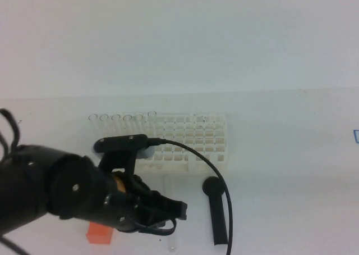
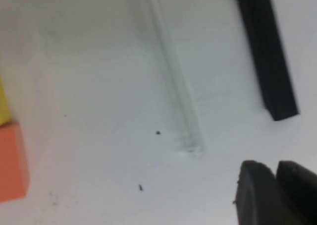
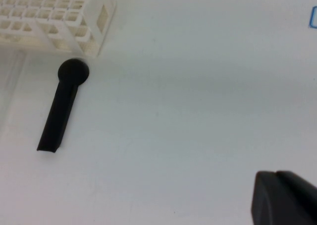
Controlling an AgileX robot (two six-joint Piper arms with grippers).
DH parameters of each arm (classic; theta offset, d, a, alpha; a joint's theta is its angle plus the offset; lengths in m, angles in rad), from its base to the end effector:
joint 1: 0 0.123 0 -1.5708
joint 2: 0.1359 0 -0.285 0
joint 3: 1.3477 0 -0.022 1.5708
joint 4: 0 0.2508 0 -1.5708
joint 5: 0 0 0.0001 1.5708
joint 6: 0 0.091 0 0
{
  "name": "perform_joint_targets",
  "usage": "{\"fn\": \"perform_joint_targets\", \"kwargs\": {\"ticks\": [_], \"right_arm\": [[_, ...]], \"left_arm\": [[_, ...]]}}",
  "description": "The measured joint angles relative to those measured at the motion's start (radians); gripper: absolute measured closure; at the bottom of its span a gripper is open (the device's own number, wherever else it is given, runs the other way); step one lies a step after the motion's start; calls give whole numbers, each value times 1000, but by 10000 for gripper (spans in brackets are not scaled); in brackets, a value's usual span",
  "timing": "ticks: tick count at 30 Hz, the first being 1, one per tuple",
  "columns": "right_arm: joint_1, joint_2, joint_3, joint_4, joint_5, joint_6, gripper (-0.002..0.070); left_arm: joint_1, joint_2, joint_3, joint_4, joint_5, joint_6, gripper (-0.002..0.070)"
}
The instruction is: Place the test tubes
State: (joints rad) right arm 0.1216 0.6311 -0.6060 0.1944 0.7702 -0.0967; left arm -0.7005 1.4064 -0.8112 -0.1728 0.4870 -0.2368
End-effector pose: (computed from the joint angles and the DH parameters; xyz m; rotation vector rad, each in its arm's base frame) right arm 0.1104 0.0258 0.3002 -0.1600 2.2675 0.2404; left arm 0.2028 -0.1806 0.2293 0.4399 2.6035 -0.5010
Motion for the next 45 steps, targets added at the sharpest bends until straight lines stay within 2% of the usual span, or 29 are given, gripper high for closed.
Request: {"fn": "perform_joint_targets", "kwargs": {"ticks": [4, 18, 25, 36, 42, 45], "right_arm": [[0, 0, 0, 0, 8, 0, 678], [0, 0, 0, 0, 42, -24, 678], [0, 0, 0, 0, 45, -31, 678], [0, 0, 0, 0, 45, -33, 678], [0, 0, 0, 0, 45, -35, 678], [0, 0, 0, 0, 45, -35, 678]], "left_arm": [[-10, 100, -98, 84, 89, -44, 511], [-10, 316, -176, 93, 109, -57, 266], [-12, 378, -199, 89, 100, -59, 249], [-54, 452, -257, 173, 143, -98, 247], [-54, 459, -263, 197, 171, -123, 251], [-54, 459, -263, 204, 187, -133, 275]]}}
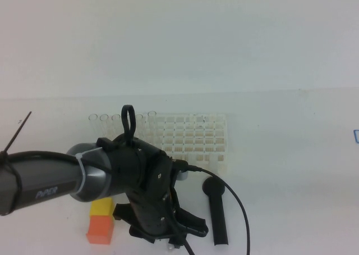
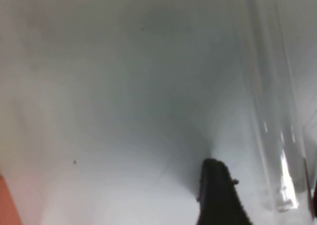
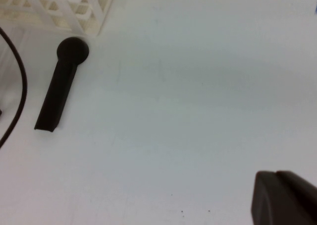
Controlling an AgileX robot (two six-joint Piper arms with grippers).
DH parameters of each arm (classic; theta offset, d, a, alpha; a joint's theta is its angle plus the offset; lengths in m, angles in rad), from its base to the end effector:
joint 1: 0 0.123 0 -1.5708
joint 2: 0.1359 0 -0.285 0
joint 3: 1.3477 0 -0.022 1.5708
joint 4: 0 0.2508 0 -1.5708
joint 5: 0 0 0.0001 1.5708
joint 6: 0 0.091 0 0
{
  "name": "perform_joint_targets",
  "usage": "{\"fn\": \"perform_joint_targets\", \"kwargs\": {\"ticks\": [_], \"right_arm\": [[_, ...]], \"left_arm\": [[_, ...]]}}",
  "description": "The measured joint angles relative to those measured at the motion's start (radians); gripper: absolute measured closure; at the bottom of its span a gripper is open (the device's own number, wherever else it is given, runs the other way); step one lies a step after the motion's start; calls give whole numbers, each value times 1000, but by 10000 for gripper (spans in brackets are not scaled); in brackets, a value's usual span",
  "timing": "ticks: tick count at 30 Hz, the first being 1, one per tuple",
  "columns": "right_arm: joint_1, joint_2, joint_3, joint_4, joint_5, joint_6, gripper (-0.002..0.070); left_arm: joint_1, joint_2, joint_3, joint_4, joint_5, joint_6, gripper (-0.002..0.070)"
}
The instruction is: Place the test tubes
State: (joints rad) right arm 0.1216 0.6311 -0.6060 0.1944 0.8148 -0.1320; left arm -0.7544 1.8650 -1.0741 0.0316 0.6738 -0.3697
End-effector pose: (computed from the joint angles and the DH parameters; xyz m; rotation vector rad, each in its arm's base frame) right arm 0.1077 0.0261 0.2973 -0.2097 2.3060 0.2260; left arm 0.2502 -0.2327 0.1472 0.5997 2.9024 -0.1254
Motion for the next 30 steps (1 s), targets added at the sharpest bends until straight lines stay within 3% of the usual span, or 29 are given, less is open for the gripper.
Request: {"fn": "perform_joint_targets", "kwargs": {"ticks": [8, 15, 23, 30], "right_arm": [[0, 0, 0, 0, 0, 0, 678], [0, 0, 0, 0, 0, -2, 678], [0, 0, 0, 0, 0, -2, 678], [0, 0, 0, 0, -14, -2, 678]], "left_arm": [[0, 2, 0, 10, 15, -5, 386], [0, 2, 0, 27, 23, -60, 552], [-2, -10, 2, 36, 37, -89, 563], [-2, -203, 6, 36, 79, -108, 564]]}}
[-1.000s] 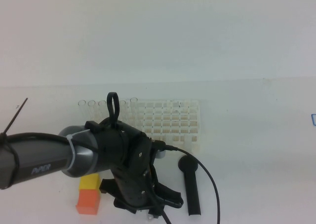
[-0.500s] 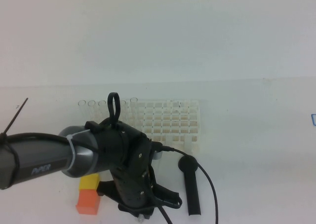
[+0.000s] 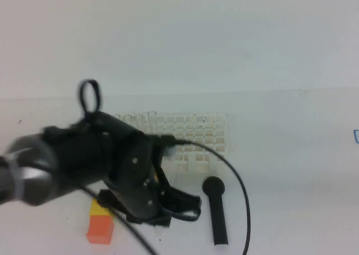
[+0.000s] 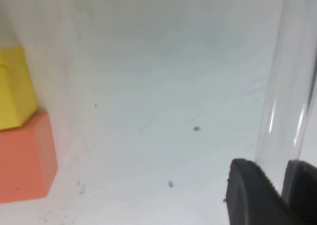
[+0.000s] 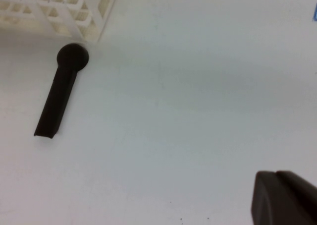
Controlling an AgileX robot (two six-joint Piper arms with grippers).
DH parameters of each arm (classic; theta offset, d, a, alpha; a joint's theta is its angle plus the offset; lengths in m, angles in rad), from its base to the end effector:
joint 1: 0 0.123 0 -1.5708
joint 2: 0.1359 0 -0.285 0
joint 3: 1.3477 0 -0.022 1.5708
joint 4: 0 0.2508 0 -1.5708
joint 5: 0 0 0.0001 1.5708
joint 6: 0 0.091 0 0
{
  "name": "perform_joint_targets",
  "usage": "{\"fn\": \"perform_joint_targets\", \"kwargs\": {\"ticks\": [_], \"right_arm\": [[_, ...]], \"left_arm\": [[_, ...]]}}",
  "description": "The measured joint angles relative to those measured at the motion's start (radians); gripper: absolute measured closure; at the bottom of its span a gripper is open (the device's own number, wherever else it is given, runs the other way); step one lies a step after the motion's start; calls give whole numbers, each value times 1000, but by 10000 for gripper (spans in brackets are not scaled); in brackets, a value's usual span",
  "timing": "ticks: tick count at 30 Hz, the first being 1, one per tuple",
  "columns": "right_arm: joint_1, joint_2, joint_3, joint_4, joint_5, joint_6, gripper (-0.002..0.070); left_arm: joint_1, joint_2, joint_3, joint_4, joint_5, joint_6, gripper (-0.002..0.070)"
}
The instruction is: Place the test tubes
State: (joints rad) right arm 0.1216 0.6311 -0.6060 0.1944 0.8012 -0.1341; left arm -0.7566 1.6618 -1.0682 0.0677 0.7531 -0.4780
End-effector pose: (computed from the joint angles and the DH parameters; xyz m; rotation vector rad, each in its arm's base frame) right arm 0.1085 0.0260 0.2982 -0.2091 2.2925 0.2237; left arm 0.2370 -0.2179 0.2118 0.4551 2.8138 -0.1960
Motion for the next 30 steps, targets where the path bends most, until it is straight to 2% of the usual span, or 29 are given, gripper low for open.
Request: {"fn": "perform_joint_targets", "kwargs": {"ticks": [10, 13, 19, 22, 26, 30], "right_arm": [[0, 0, 0, 50, -23, -17, 678], [0, 0, 0, 91, -31, -64, 678], [0, 0, 0, 290, -91, -263, 678], [0, 0, 0, 436, -128, -418, 678], [0, 0, 0, 704, -154, -732, 678], [0, 15, 0, 1036, -133, -1027, 654]], "left_arm": [[0, -390, 21, 7, -17, -17, 564], [0, -504, 80, 52, -126, -19, 564], [0, -712, 386, 85, -557, -23, 564], [0, -773, 563, 159, -819, -23, 564], [0, -793, 773, 251, -1231, 25, 564], [-2, -757, 904, 214, -1572, 170, 564]]}}
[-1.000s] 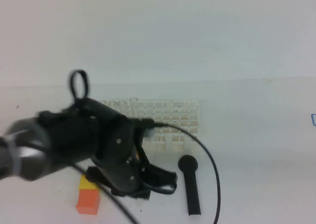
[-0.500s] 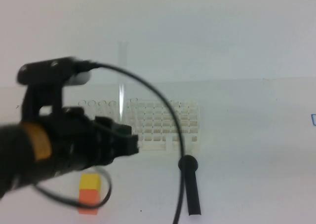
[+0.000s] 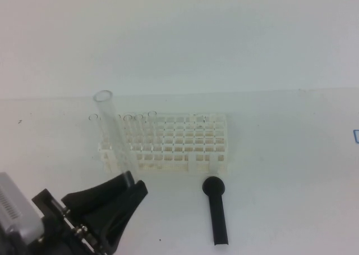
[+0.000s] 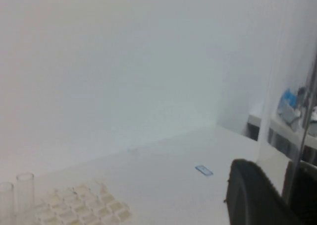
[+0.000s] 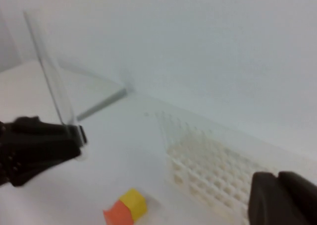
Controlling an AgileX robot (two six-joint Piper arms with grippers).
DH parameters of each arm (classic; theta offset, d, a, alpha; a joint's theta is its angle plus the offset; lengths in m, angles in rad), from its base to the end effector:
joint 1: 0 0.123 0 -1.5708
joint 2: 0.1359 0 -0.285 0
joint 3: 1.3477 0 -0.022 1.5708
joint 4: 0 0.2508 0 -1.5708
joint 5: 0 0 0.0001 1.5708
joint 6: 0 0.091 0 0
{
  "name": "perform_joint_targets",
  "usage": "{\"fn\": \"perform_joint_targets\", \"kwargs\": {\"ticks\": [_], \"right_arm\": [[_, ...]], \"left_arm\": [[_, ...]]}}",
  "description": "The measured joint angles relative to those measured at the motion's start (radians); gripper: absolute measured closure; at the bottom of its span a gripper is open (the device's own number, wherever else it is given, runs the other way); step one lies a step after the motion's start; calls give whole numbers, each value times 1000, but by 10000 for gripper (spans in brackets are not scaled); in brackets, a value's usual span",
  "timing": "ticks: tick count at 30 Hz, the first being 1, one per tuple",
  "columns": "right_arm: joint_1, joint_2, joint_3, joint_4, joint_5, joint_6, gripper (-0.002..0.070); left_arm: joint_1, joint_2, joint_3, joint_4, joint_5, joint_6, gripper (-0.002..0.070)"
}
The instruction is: Place the test tubes
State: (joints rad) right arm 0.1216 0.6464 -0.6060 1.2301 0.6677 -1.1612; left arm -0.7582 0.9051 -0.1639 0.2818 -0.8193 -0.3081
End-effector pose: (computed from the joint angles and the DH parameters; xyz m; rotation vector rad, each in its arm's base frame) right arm 0.1122 0.0673 0.3421 -0.5660 1.6920 0.6300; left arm 0.1010 -0.1211 0.2466 0.6340 1.3438 -0.8575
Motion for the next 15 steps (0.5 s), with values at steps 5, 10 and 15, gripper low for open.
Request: {"fn": "perform_joint_targets", "kwargs": {"ticks": [5, 10, 15], "right_arm": [[27, 76, 0, 262, 84, -279, 419], [114, 207, -34, 336, 150, -373, 205], [275, 356, -132, 371, 139, -448, 174]], "left_arm": [[0, 57, 37, -63, -188, 78, 564], [0, 139, 37, -71, -283, 78, 564], [0, 231, 37, -72, -374, 78, 564]]}}
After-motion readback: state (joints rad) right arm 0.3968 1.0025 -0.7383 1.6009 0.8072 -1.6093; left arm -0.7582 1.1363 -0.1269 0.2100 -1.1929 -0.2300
